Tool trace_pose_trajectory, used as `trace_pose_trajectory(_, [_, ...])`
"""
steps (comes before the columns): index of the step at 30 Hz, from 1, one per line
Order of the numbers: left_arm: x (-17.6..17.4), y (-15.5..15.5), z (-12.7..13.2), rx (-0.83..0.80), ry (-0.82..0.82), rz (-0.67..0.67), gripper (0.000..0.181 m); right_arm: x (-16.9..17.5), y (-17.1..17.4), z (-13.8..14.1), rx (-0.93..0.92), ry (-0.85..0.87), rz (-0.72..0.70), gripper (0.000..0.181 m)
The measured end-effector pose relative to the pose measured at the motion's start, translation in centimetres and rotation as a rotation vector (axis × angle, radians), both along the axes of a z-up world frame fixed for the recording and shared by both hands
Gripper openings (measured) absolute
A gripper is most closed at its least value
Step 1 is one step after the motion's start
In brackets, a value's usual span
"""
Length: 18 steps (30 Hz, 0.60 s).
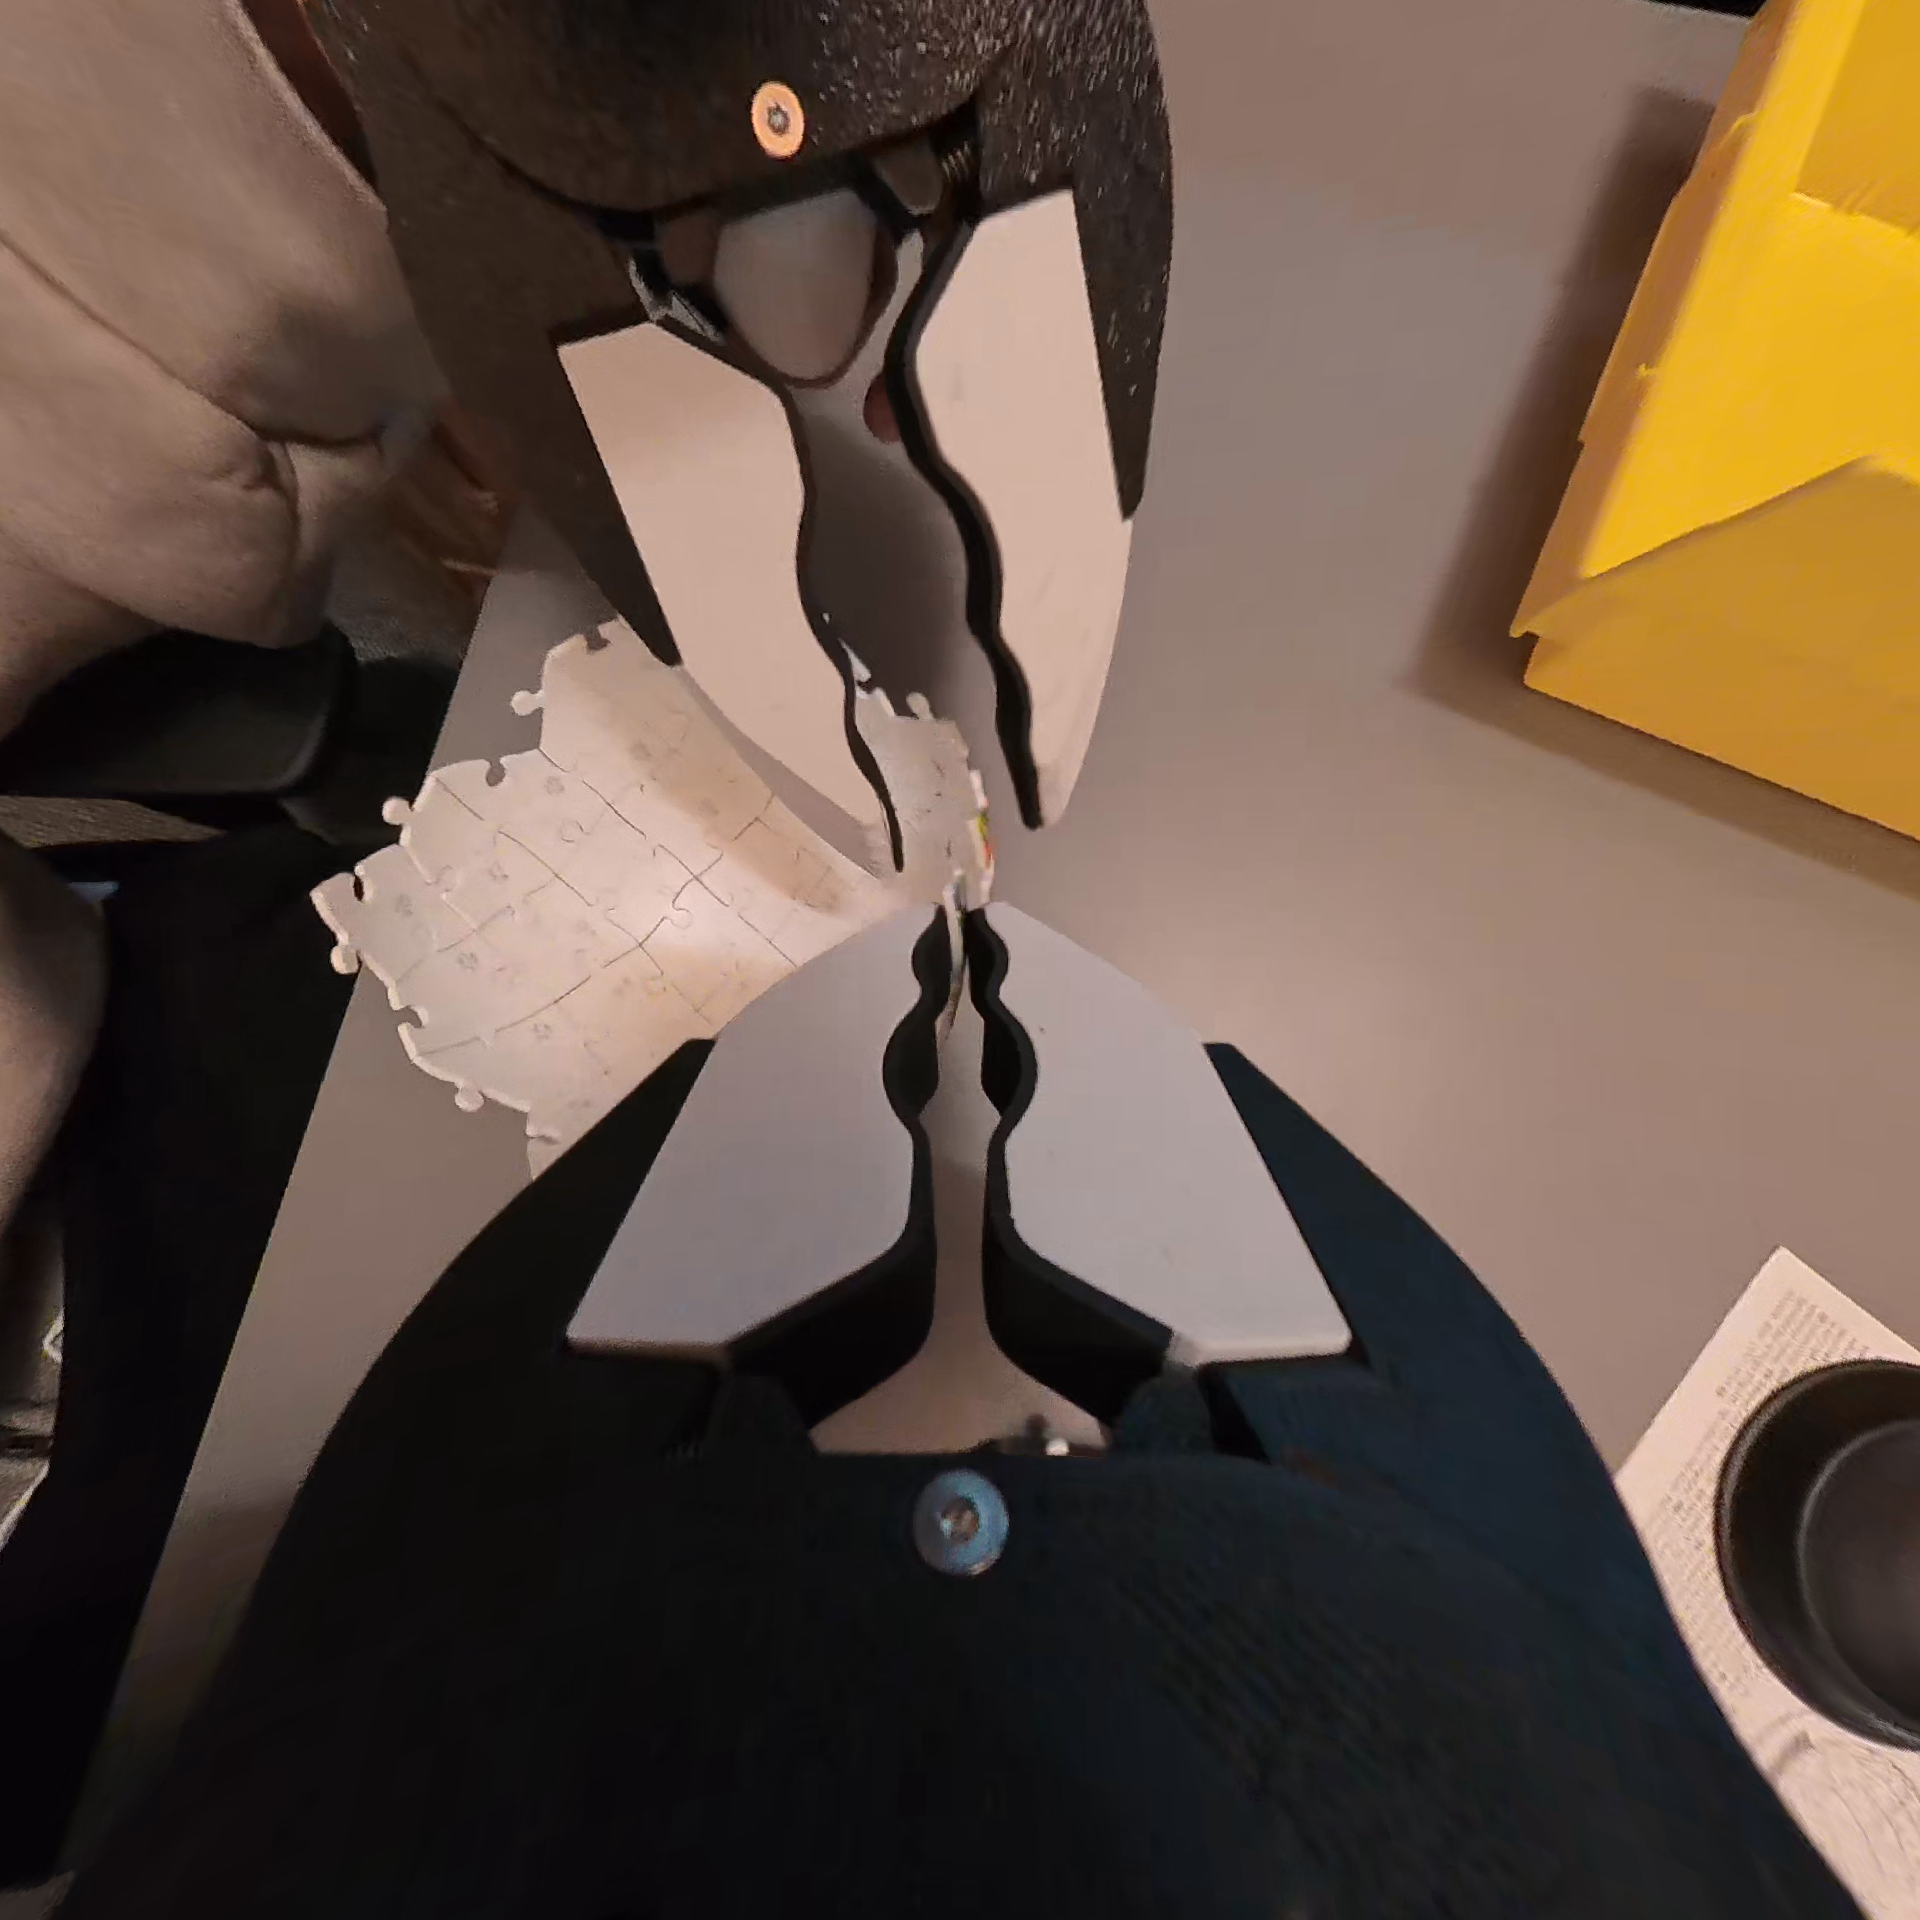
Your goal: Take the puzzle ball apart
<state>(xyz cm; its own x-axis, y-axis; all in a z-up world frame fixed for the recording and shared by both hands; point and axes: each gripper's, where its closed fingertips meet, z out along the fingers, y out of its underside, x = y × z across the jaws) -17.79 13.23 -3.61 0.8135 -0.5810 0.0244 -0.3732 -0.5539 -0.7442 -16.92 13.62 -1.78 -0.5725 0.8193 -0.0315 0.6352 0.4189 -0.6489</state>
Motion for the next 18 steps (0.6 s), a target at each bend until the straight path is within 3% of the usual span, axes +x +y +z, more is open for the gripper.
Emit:
trace_pose_trajectory(9, [-0.16, 0.01, -0.78, -0.068, -0.014, 0.008, 0.016, -0.77, -0.19, -0.12, -0.006, 0.039, 0.015, 0.003])
trace_pose_trajectory(18, [-0.48, -0.07, -0.53, -0.111, -0.047, 0.056, 0.014, -1.09, 0.04, -0.39, 0.048, 0.074, 0.010, 0.003])
